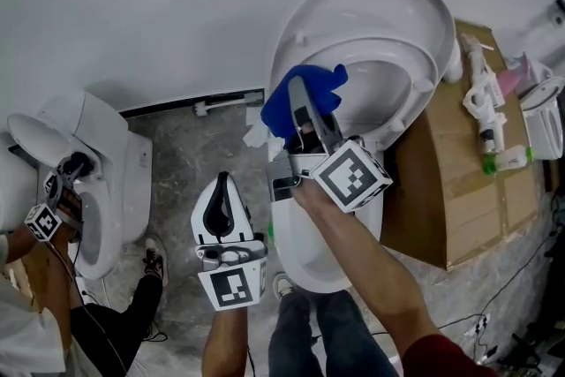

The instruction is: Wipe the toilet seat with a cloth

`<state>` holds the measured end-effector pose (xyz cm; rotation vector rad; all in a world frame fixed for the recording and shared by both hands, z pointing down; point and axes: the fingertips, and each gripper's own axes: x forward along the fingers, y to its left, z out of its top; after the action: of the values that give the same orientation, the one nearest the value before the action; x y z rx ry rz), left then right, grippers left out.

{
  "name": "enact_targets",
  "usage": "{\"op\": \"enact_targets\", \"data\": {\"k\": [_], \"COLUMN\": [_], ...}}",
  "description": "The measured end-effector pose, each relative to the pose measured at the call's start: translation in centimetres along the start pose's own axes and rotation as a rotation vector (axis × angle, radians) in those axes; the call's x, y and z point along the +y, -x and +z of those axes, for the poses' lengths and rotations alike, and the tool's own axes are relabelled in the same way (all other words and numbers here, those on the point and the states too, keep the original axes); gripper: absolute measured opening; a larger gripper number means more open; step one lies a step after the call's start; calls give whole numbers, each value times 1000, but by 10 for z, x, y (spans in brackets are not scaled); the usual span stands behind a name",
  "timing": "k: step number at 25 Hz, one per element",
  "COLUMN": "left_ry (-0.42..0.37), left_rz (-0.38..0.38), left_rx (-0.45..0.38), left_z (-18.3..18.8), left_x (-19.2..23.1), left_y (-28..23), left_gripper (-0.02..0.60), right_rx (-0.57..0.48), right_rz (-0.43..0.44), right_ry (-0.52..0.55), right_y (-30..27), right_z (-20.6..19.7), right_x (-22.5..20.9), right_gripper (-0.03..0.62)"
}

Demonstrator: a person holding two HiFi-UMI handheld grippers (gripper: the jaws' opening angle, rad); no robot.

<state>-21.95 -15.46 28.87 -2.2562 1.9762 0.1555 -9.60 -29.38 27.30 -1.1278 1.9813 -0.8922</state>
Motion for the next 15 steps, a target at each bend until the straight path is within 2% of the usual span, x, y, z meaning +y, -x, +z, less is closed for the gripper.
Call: {"op": "enact_targets", "data": {"k": [3, 7, 9, 11, 15], "left_ry": [4, 4, 7, 13, 22], "left_rz": [-5, -12, -15, -14, -12], "left_rx": [-4, -11, -18, -17, -6], "left_z": [4, 8, 10, 12, 14], "left_x": [-12, -29, -35, -39, -46], "left_y": [-2, -7, -9, -12, -16], "left_gripper": [15, 15, 17, 15, 17], "right_rx": [68, 154, 171, 173, 170], "right_rz": [-18, -60, -71, -78, -93], "right_ry": [256, 678, 835, 919, 961], "right_y": [-2, -2, -1, -1, 1], "right_z": [11, 23, 28, 35, 54], "right_x": [4, 6, 8, 9, 6], "right_gripper": [58, 58, 58, 58, 58]}}
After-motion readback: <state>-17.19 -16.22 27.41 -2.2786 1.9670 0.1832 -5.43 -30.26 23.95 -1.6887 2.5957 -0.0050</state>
